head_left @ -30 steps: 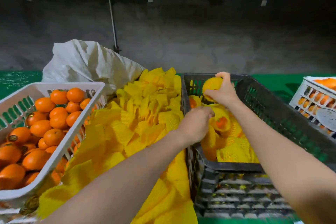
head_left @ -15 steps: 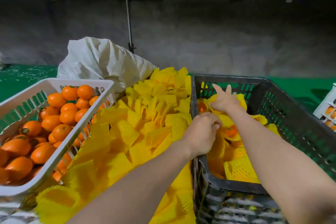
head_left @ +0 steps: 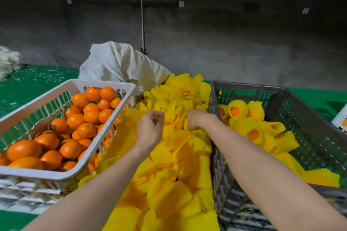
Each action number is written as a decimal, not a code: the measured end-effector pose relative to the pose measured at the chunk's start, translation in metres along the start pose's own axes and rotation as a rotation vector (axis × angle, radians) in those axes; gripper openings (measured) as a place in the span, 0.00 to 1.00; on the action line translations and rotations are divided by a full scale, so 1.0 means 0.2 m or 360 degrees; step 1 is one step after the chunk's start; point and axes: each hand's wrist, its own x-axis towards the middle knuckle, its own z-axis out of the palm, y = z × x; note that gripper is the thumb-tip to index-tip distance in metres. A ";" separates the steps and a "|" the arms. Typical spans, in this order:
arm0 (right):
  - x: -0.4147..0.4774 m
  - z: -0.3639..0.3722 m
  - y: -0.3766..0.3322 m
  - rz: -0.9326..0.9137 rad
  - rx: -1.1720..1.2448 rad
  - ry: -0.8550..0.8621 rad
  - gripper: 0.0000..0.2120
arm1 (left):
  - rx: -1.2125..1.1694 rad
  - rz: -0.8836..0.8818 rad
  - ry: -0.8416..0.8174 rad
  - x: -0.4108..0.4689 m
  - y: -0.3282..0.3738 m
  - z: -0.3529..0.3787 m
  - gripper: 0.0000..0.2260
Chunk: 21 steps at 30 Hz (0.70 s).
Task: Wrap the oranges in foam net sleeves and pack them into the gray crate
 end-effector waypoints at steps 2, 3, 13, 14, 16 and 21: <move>0.04 0.06 0.00 0.0161 -0.0068 -0.0179 0.27 | -0.0033 -0.0037 -0.0037 -0.02 -0.06 -0.08 0.11; 0.04 0.08 0.01 0.0225 -0.0087 -0.0245 0.29 | -0.0054 -0.0055 -0.0047 -0.04 -0.09 -0.12 0.10; -0.10 -0.08 -0.14 -0.0212 0.0661 0.0561 0.15 | -0.0262 -0.0241 -0.0219 -0.09 -0.15 -0.36 0.09; -0.14 -0.09 -0.18 -0.0290 0.0805 0.0622 0.15 | -0.0343 -0.0280 -0.0269 -0.08 -0.13 -0.36 0.14; -0.24 -0.09 -0.26 -0.0421 0.1137 0.0645 0.12 | -0.0480 -0.0400 -0.0411 -0.08 -0.10 -0.38 0.25; -0.38 0.00 -0.42 -0.0433 0.2021 0.0276 0.08 | -0.0513 -0.0478 -0.0824 -0.06 -0.10 -0.48 0.22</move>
